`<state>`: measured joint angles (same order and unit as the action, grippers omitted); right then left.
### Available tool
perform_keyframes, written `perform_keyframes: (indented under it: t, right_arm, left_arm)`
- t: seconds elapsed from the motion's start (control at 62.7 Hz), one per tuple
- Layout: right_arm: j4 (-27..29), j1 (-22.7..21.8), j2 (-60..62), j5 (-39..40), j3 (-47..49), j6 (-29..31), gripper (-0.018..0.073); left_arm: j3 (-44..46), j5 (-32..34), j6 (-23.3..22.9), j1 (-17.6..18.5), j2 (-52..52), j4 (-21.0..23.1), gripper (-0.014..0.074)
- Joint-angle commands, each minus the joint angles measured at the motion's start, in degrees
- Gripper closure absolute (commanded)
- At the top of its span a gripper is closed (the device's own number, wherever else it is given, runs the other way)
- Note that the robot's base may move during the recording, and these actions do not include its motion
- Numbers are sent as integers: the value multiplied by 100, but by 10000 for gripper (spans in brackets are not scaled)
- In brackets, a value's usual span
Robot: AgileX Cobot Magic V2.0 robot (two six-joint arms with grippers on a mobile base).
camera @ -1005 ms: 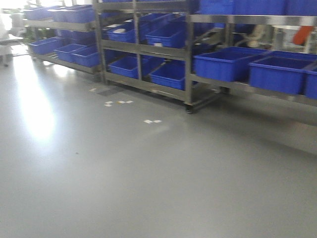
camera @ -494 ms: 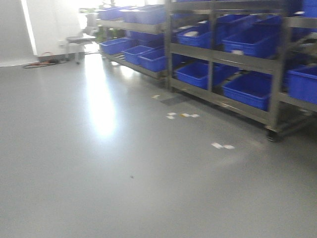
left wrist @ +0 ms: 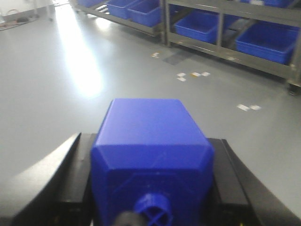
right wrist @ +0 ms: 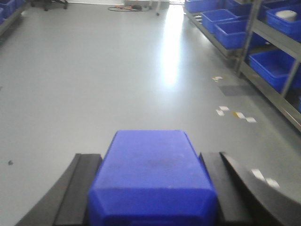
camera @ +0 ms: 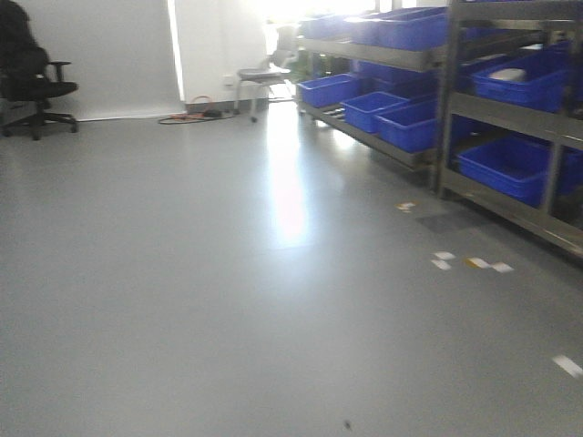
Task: Pick and sort blue part to right shelf
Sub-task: 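Drive the base to the blue bin shelf holding both parts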
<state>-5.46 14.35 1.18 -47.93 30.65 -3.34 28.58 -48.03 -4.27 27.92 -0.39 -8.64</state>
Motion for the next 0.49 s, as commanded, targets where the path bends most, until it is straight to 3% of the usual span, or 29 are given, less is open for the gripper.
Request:
perform_keyframes:
  t: [0.0,0.478]
  right_arm:
    - [-53,-6,21,541,132,73,263]
    - [-53,-6,21,541,132,73,263]
  left_arm:
    - [149,522,-12,15,80,-9,302]
    - [149,522,-12,15,80,-9,302]
